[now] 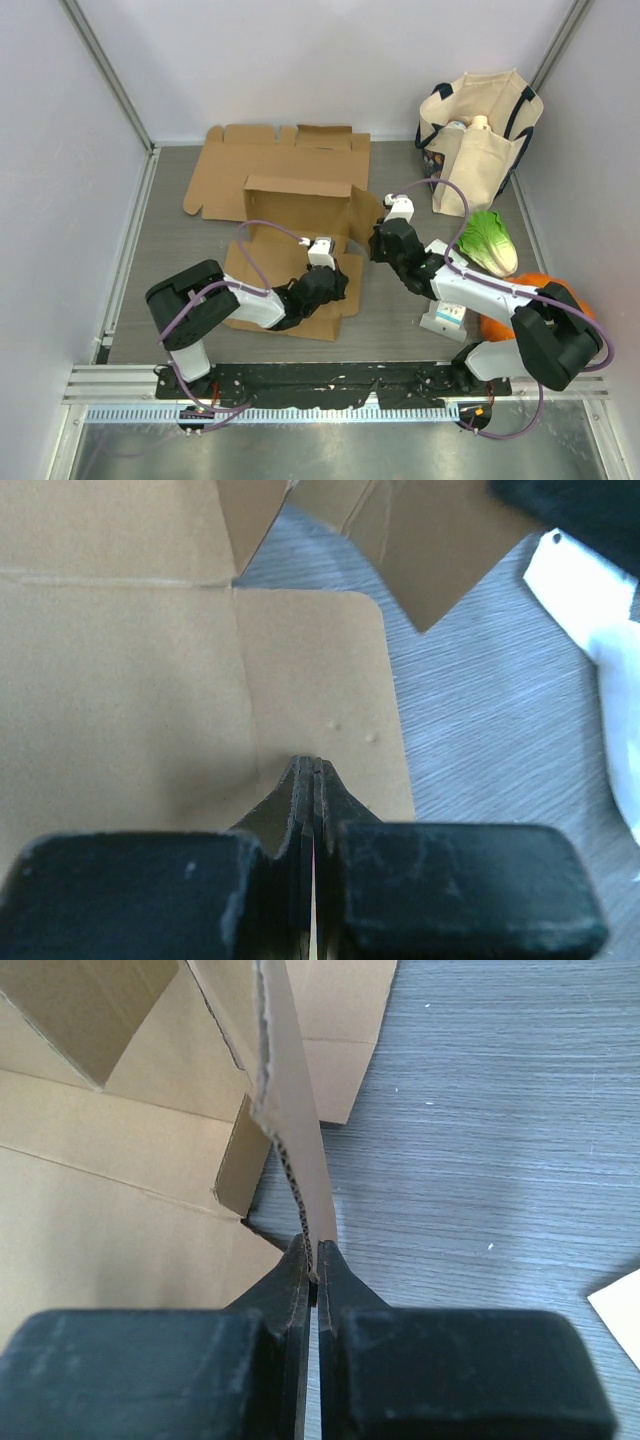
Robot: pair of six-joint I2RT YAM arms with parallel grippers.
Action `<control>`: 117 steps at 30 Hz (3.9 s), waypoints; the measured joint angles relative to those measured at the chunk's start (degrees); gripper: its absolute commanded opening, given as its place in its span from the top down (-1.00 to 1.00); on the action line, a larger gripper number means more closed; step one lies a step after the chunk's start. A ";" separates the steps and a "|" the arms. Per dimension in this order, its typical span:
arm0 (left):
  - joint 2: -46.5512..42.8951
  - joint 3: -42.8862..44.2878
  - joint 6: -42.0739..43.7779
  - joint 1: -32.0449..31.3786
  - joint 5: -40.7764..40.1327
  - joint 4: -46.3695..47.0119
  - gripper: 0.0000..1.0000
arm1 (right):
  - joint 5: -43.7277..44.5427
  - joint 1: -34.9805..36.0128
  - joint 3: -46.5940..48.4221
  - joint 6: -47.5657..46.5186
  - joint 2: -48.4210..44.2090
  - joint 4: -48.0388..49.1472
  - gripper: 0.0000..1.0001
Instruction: Fold the paper box
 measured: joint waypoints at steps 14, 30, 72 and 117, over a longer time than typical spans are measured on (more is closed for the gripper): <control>5.20 0.57 -5.05 -0.02 -2.34 3.45 1.00 | 3.30 4.98 4.20 9.09 1.27 -5.49 0.63; 5.18 -0.87 -6.14 -0.02 -2.75 5.64 1.00 | -2.21 6.34 -2.82 4.98 -11.50 -2.14 -0.33; 4.98 -1.38 -4.42 -0.02 -2.45 6.29 1.00 | -40.17 -8.68 2.84 -36.48 9.25 18.69 -0.22; -47.98 -14.60 2.34 -0.04 -17.42 -15.04 -0.26 | 3.28 7.48 1.44 -34.86 27.12 53.22 0.98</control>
